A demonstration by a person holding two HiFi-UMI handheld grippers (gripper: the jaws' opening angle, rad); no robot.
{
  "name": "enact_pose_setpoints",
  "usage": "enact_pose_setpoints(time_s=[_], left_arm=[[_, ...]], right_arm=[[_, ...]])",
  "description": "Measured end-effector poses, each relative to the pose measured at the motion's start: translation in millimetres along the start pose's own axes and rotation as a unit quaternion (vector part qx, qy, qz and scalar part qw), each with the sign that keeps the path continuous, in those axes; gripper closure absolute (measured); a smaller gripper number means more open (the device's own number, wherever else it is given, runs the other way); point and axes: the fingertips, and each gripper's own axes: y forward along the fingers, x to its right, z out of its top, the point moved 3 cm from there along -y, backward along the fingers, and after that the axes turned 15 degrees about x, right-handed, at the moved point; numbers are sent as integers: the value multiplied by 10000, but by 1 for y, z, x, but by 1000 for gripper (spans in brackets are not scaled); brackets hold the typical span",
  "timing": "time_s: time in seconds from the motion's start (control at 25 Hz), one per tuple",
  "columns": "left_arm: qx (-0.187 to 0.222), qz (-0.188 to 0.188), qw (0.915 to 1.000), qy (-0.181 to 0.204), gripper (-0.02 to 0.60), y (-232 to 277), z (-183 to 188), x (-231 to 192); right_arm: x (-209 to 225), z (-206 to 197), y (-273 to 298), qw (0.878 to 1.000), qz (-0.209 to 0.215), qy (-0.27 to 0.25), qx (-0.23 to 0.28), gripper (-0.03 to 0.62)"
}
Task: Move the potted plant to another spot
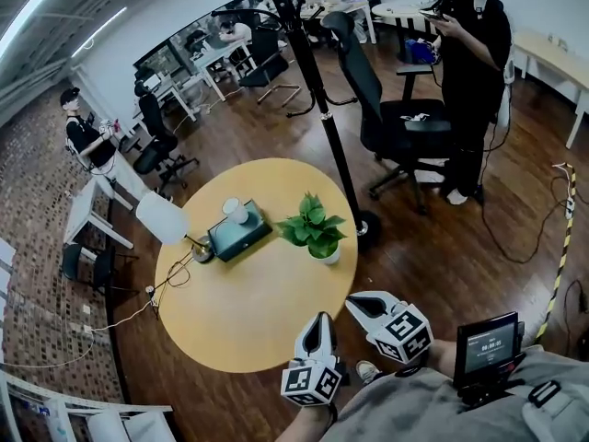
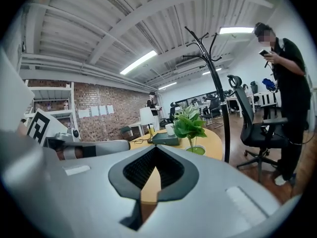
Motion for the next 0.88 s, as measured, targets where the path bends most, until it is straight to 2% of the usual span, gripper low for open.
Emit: enact_pose_setpoints(time_s=[0.32,0.88], left_arm=[[-72,-134,9998,-87,580,26,2,-30],[-98,42,9999,-63,580,63,-7,-43]], right_arm=[[11,1,35,9998,-174,-76,-44,588],[45,3,59,9999,-101,-66,-98,588]])
